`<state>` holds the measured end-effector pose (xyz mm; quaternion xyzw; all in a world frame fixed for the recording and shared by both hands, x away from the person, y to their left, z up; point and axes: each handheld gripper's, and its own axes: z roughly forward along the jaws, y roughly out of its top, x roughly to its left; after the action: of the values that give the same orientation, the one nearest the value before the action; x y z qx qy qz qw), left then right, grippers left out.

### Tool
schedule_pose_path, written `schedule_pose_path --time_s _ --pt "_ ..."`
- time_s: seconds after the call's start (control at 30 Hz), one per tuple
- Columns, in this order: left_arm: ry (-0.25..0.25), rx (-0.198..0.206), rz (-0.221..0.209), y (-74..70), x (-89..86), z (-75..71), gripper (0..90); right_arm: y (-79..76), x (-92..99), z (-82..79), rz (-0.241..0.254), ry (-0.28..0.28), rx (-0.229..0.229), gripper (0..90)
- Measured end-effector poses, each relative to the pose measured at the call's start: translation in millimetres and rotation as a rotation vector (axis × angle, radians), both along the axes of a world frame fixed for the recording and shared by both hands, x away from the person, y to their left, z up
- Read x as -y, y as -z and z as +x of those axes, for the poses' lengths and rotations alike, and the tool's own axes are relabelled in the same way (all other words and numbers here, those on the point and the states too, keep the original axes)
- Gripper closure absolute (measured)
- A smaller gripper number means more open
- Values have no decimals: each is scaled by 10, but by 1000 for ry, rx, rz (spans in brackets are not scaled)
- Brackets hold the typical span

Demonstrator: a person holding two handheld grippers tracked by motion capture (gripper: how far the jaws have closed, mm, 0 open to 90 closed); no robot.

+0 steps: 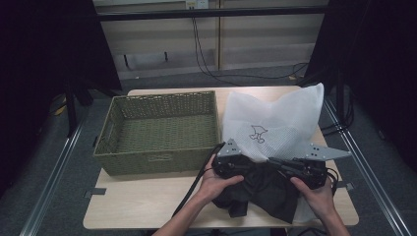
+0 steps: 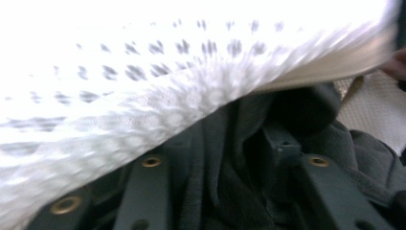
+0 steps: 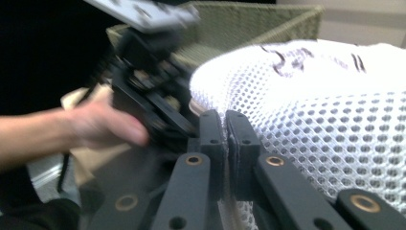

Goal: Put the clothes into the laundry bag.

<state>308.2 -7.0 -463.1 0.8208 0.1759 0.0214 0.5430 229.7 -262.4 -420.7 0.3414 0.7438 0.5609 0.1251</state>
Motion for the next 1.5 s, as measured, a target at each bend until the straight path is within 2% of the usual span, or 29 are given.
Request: schedule_pose_path --time_s 0.03,0.13,0.23,0.33,0.43,0.67,0.73,0.77,0.87,0.93,1.07,1.17,1.27,1.5 --pt "2 1 1 -10 -17 -20 518 27 20 2 3 1 -7 873" --pt "24 42 15 -36 -91 -89 439 71 91 7 4 17 -10 873" --pt "33 50 1 -74 -179 -128 402 82 106 12 3 24 -15 873" --pt "41 58 1 -113 -282 -161 360 101 106 21 -25 35 -14 869" --pt "48 67 19 -117 -393 -192 337 120 110 26 -29 36 -18 870" --pt "52 58 34 -47 -576 -221 299 139 120 36 -27 39 -23 869" --pt "51 65 53 -46 -616 -237 291 146 122 35 -29 42 -24 869" --pt "50 60 41 -37 -629 -255 291 150 121 33 -30 44 -25 869" --pt "91 78 71 -25 -690 -321 336 165 126 35 -33 42 -24 868" --pt "104 79 88 -8 -729 -358 327 173 131 38 -32 45 -29 868" --pt "122 48 115 85 -760 -387 250 186 142 44 -35 45 -30 868" --pt "148 5 134 182 -740 -379 208 188 139 45 -37 47 -33 867" --pt "172 10 161 254 -715 -407 201 192 139 45 -39 46 -33 866" --pt "220 14 181 331 -725 -503 115 201 143 48 -42 49 -38 865"
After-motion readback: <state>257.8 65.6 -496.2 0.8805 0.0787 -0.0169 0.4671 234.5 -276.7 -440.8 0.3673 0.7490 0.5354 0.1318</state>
